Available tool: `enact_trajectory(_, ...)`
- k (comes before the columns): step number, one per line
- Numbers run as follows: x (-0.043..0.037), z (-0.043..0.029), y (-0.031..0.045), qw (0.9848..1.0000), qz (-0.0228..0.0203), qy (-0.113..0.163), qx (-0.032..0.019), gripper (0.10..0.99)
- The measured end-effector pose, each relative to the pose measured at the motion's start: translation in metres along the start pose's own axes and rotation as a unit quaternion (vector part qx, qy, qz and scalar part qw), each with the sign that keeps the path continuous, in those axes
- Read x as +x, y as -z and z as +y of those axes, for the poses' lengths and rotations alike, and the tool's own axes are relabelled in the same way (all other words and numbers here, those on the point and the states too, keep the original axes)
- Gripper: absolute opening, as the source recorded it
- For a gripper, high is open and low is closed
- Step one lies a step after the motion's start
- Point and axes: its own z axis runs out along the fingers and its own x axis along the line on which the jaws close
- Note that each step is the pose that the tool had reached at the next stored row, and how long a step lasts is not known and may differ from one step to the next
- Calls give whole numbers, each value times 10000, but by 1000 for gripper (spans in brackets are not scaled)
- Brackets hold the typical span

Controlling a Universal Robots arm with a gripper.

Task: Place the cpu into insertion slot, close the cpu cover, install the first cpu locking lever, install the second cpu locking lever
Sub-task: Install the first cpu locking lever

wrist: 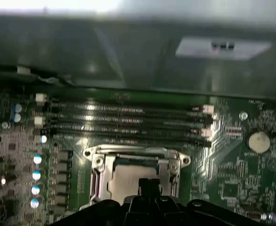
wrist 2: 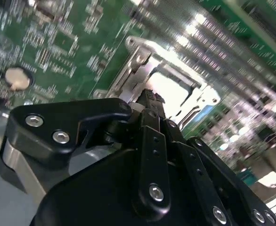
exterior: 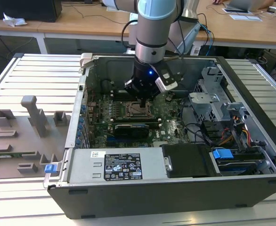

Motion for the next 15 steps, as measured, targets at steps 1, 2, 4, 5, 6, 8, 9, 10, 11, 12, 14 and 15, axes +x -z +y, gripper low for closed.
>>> enact_trajectory(1,7,-80,2,10000,1,-1,1,106)
enact_trajectory(2,13,-153,2,10000,0,-1,0,106)
enact_trajectory(4,19,-251,1,10000,-1,0,-5,106)
enact_trajectory(5,20,-277,1,10000,-1,-1,-6,106)
enact_trajectory(6,23,-311,3,10000,-1,-1,-2,106)
enact_trajectory(8,26,-354,7,10000,0,-1,0,106)
enact_trajectory(9,27,-355,8,10000,0,-1,1,106)
enact_trajectory(10,27,-355,8,10000,0,-2,0,106)
enact_trajectory(11,27,-356,16,10000,0,0,1,106)
enact_trajectory(12,27,-355,46,10000,1,0,2,106)
enact_trajectory(14,28,-353,189,10000,0,-1,2,106)
enact_trajectory(15,29,-352,246,10000,0,-1,0,106)
